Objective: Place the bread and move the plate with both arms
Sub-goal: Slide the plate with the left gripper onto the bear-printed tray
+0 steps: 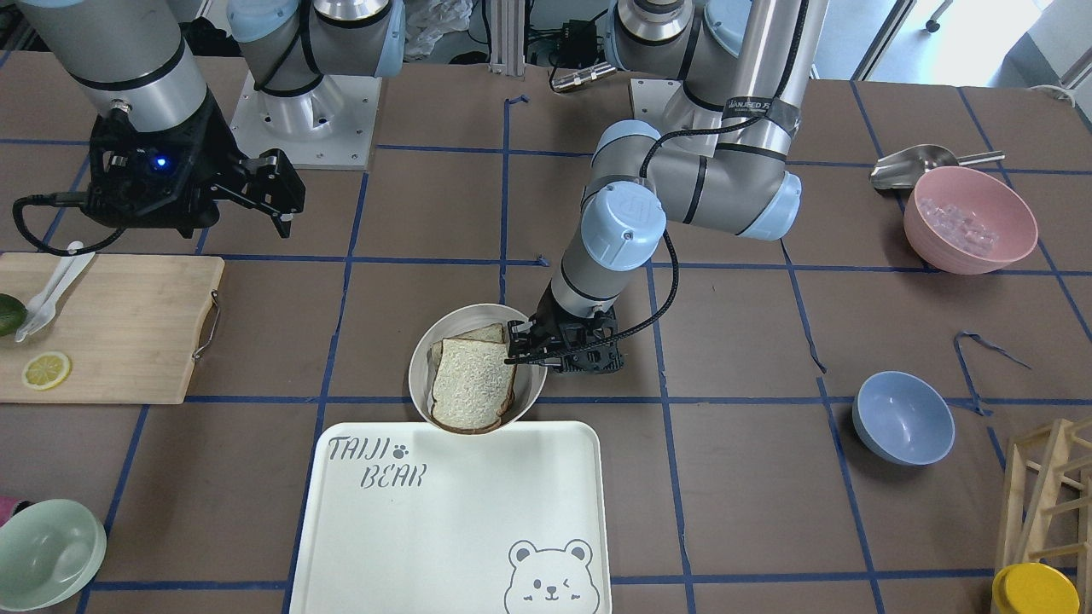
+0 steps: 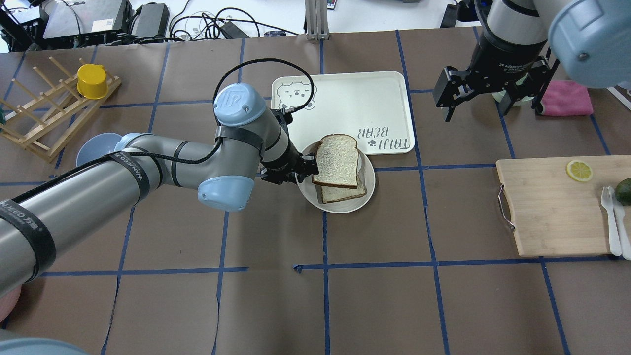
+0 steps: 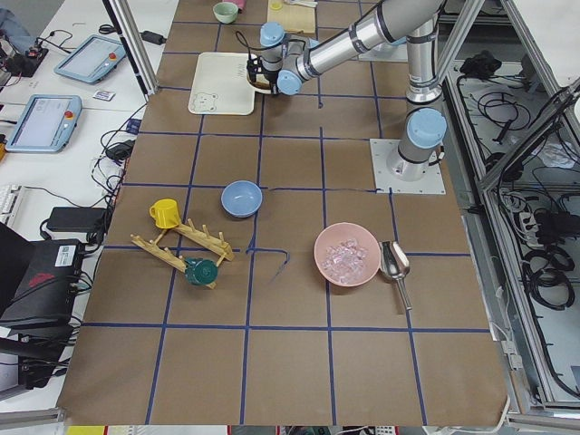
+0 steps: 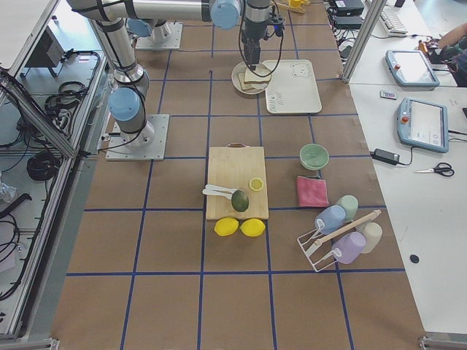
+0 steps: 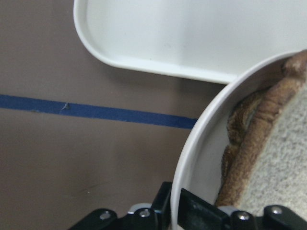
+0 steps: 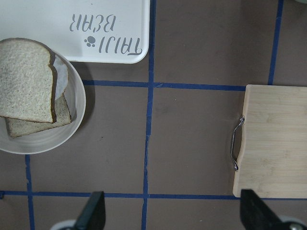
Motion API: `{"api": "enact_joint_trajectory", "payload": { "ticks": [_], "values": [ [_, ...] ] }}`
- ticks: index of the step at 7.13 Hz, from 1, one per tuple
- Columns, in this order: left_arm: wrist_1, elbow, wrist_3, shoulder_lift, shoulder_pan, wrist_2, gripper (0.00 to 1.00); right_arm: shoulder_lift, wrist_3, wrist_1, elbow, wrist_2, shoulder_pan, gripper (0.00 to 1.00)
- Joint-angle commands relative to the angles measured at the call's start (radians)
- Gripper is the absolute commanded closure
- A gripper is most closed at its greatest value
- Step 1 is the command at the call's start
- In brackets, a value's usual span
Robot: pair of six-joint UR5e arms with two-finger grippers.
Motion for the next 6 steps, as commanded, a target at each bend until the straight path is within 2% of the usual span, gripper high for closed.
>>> {"api": "enact_joint_trajectory", "payload": {
  "ticks": [1, 4, 6],
  "values": [
    [0.0, -0.001, 0.0, 0.003, 0.016, -0.048, 0.84, 0.0, 0.0, 0.0, 0.002, -0.003, 0.0, 0.0],
    [0.006, -0.054, 0.041, 0.022, 0.095, -0.16, 0.86, 0.0, 0.002, -0.001, 0.002, -0.003, 0.0, 0.0],
    [0.011, -0.062, 0.054, 0.041, 0.108, -0.173, 0.86, 0.0, 0.002, 0.0, 0.002, -0.005, 0.0, 0.0]
  ]
}}
